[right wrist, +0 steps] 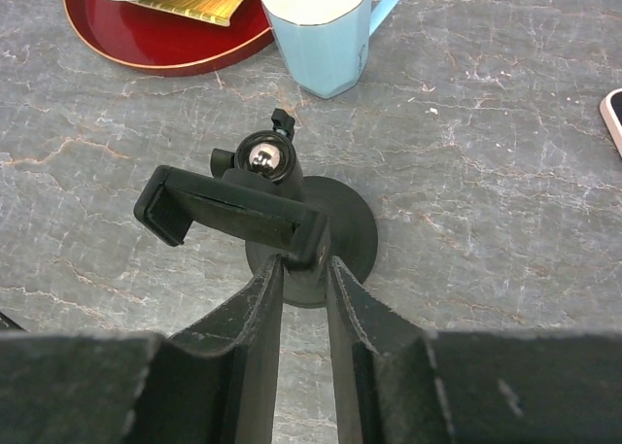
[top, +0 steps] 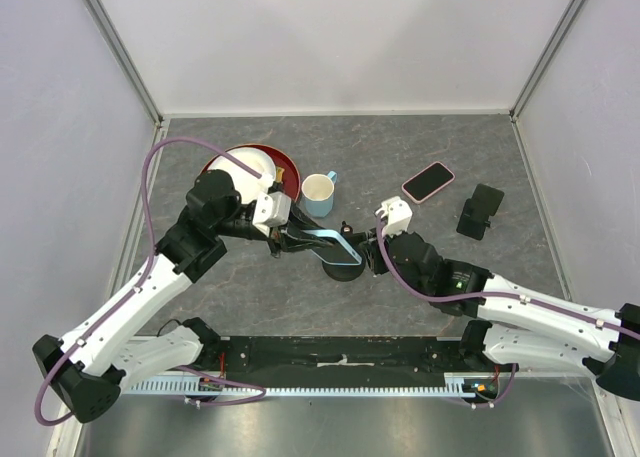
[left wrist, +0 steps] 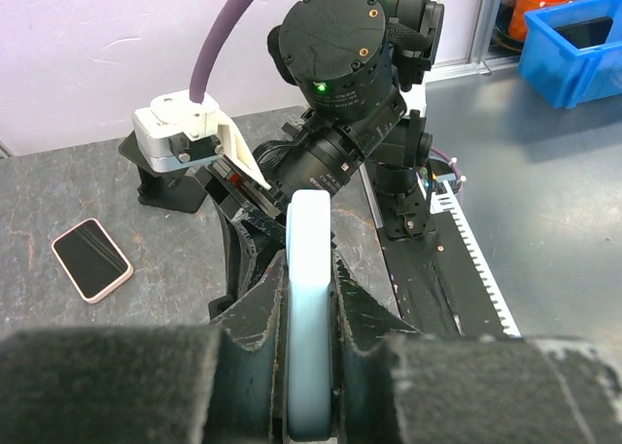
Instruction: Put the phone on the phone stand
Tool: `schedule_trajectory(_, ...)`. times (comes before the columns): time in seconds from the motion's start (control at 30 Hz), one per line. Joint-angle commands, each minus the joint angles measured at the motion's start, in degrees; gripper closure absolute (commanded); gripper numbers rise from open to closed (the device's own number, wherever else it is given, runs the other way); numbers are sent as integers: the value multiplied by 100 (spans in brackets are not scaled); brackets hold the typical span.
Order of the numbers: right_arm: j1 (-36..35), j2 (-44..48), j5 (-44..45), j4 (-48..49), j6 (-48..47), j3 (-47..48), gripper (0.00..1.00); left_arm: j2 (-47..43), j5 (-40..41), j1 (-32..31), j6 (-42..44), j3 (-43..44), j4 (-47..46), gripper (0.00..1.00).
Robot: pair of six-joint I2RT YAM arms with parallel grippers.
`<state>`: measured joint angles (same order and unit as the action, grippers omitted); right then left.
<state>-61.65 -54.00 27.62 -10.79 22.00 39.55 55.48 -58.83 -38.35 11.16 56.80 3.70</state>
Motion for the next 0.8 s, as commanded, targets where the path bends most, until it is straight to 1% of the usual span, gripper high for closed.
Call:
schedule_trajectory(0.0,-14,30,183,375,-240,-114,68,15,-146,-15,-158,104,-564,98)
schedule_trajectory(0.13,-23,12,78,437,-380,-140,68,41,-173,-15,-175,95,-581,98)
schedule_trajectory(0.23,-23,21,7,534,-459,-176,74,85,-199,-24,-202,95,-581,98)
schedule_trajectory(0.27,-14,30,7,603,-512,-211,80,120,-234,-24,-202,104,-590,98)
schedule_trajectory(0.33,-14,100,-28,700,-582,-263,86,155,-269,-15,-202,104,-590,98)
schedule_trajectory(0.37,-14,100,-63,805,-626,-290,93,173,-278,-24,-202,104,-590,98)
schedule_trajectory(0.43,-23,144,-220,894,-784,-351,100,191,-296,-24,-176,95,-599,98)
schedule_trajectory(0.63,56,214,-896,842,-1241,-352,100,524,-542,-24,-219,16,-1038,98)
schedule_trajectory(0.77,389,258,-1546,762,-1374,-325,100,1033,-761,-24,202,226,-960,98)
